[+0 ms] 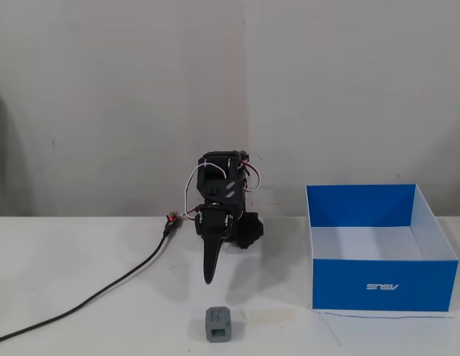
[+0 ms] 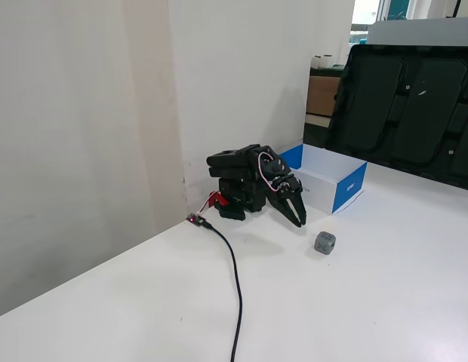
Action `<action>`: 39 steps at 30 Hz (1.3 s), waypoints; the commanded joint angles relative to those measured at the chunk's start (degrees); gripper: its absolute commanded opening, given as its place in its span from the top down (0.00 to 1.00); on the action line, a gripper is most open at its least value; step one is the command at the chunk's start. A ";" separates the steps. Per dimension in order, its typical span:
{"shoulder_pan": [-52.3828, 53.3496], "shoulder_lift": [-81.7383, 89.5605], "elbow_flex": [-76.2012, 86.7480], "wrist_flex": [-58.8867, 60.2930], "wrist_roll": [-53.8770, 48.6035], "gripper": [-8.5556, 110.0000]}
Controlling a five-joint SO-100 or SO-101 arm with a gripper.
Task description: Pick the gray block and keep it in the box.
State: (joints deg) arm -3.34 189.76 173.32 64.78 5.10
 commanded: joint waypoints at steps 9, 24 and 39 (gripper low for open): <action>0.09 6.68 0.53 0.26 0.53 0.93; 0.09 6.68 0.70 -0.26 1.41 0.93; -2.99 -8.96 -15.03 0.79 1.32 0.93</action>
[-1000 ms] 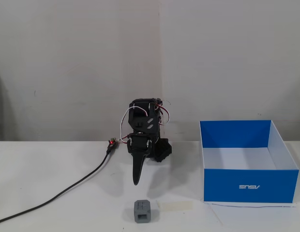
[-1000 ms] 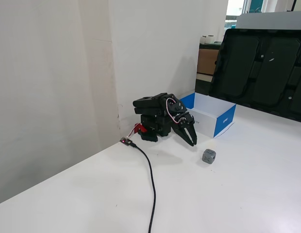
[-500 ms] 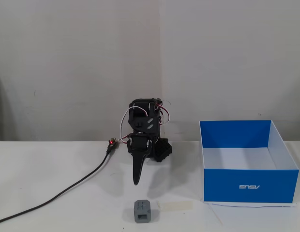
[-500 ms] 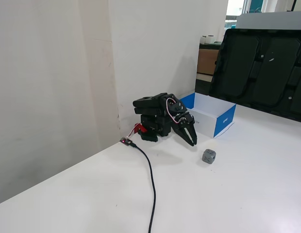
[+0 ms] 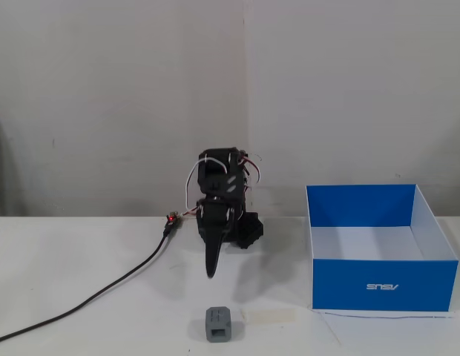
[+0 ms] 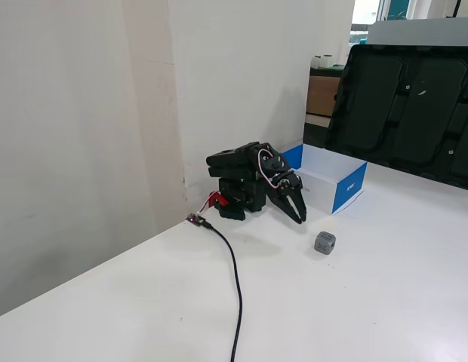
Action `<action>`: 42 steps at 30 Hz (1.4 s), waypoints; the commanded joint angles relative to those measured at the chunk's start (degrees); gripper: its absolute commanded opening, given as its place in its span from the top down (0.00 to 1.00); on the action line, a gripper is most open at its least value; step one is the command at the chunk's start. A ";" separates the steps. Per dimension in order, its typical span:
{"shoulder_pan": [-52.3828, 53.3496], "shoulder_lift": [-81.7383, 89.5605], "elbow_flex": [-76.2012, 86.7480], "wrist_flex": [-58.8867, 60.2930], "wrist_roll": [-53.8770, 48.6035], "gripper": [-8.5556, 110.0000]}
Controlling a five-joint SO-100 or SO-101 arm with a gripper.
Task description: Pick the gray block and keep it in the box.
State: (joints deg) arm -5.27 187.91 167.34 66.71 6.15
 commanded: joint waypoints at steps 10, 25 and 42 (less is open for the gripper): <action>-3.25 -37.88 -23.29 -4.92 2.29 0.92; -3.34 -59.15 -32.87 -8.70 4.04 0.84; -5.36 -80.16 -42.71 -13.27 4.04 0.77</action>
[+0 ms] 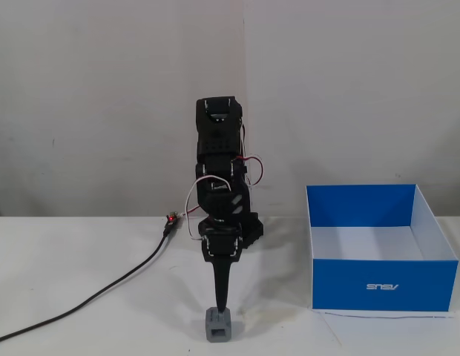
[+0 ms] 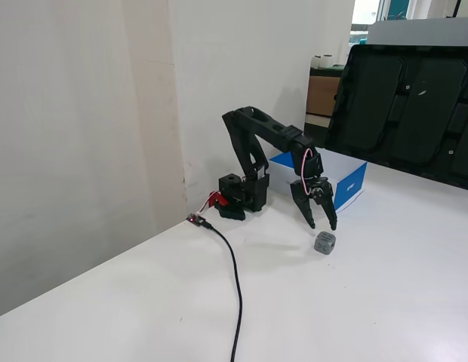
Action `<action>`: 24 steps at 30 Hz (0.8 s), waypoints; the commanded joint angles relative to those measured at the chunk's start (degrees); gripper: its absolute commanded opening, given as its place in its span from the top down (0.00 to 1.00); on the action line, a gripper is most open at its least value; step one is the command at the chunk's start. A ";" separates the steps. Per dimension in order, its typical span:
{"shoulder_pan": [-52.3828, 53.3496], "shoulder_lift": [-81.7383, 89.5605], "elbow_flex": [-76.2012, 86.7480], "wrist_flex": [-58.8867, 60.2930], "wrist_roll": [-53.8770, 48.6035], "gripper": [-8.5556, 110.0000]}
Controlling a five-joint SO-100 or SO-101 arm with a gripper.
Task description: Pick the gray block and keep it in the box.
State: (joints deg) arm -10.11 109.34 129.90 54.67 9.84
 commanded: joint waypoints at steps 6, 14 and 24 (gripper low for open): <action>-0.97 -5.80 -6.68 -3.16 0.70 0.77; 0.26 -7.38 -7.29 -3.78 0.79 0.76; 2.02 -11.25 -7.38 -6.59 0.79 0.76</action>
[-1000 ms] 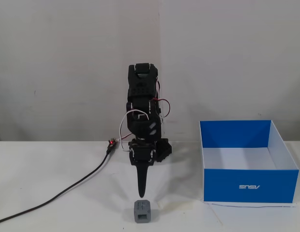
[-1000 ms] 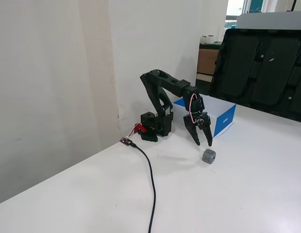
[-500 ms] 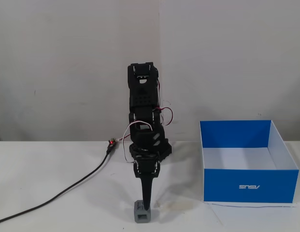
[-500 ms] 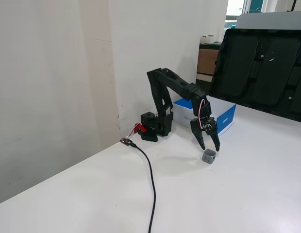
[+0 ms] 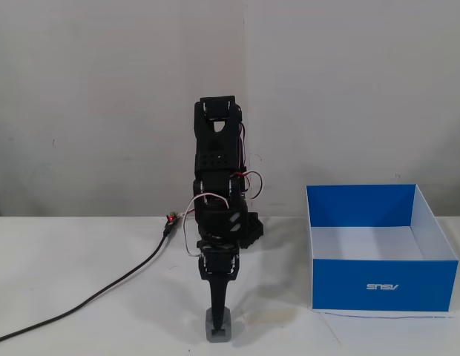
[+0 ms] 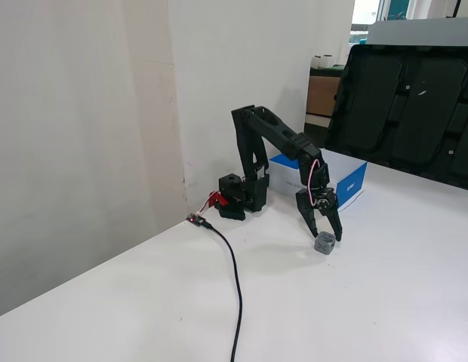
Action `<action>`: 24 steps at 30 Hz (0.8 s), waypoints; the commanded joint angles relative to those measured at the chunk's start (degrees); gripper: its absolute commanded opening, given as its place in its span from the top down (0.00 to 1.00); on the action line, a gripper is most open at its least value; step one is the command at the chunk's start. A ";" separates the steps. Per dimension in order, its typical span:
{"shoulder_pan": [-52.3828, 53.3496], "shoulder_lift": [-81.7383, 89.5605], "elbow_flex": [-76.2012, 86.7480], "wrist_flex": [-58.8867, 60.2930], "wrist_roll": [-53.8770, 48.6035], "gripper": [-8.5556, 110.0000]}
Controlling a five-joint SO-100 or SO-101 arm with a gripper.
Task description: Pick the gray block and keep it in the box.
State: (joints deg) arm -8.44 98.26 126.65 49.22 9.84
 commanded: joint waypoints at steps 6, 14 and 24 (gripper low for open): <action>0.26 -3.60 -4.75 -2.02 0.79 0.76; 0.18 -5.45 -6.42 -1.93 0.79 0.83; -3.08 -1.14 -15.03 7.56 0.09 0.86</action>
State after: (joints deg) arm -9.40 92.20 119.79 52.03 9.84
